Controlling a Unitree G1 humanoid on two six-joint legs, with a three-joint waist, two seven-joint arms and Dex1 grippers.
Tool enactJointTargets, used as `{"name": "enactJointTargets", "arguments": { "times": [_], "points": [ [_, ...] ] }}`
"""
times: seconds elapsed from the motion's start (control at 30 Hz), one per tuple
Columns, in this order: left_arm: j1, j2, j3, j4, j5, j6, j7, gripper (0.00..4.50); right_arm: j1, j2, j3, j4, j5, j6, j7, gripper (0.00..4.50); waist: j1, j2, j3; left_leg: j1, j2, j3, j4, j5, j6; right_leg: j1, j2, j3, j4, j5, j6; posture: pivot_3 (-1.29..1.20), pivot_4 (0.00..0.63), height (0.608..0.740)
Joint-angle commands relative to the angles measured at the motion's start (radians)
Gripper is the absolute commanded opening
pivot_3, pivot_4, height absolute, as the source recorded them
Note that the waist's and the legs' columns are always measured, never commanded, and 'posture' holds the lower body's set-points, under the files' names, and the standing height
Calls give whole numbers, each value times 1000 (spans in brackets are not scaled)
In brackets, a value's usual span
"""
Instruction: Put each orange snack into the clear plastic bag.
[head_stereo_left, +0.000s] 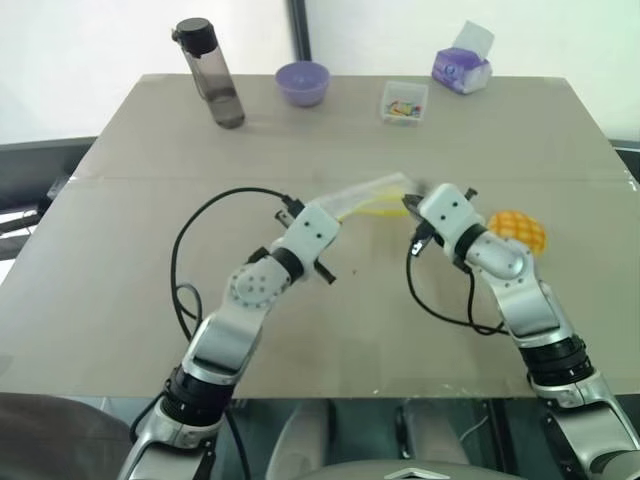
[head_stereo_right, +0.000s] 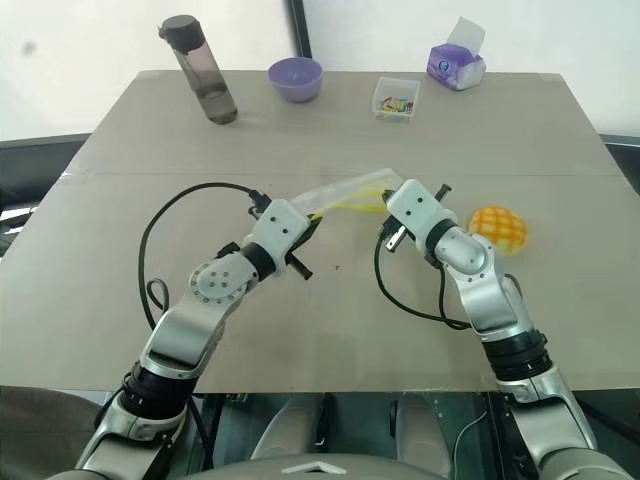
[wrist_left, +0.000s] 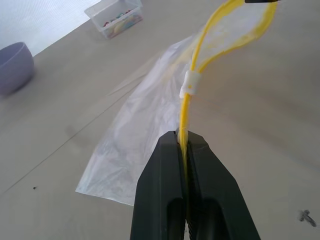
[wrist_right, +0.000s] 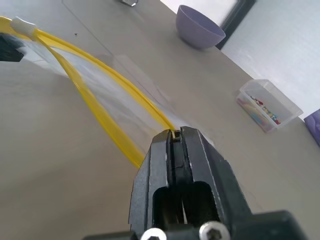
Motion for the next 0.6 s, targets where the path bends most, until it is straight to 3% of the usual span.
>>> {"name": "enactJointTargets", "arguments": {
  "times": [0.03, 0.33, 0.6],
  "points": [
    [-14, -4, 6, -30, 11, -20, -6, 0, 3, -3, 9, -29, -6, -26, -13, 71, 0, 0, 0, 0, 0, 0, 0, 0, 0, 0, 0, 0, 0, 0, 0, 0, 150, 740],
    [-10, -37, 26, -23, 9, 28, 21, 0, 13, 23, -20, -26, 58, -152, -46, 71, 0, 0, 0, 0, 0, 0, 0, 0, 0, 0, 0, 0, 0, 0, 0, 0, 150, 740],
    [-16, -47, 26, -24, 11, 25, 15, 0, 27, -23, -24, 0, 48, -214, -42, 71, 1, 0, 0, 0, 0, 0, 1, 0, 0, 0, 0, 0, 1, 0, 0, 0, 150, 740]
  ]
}}
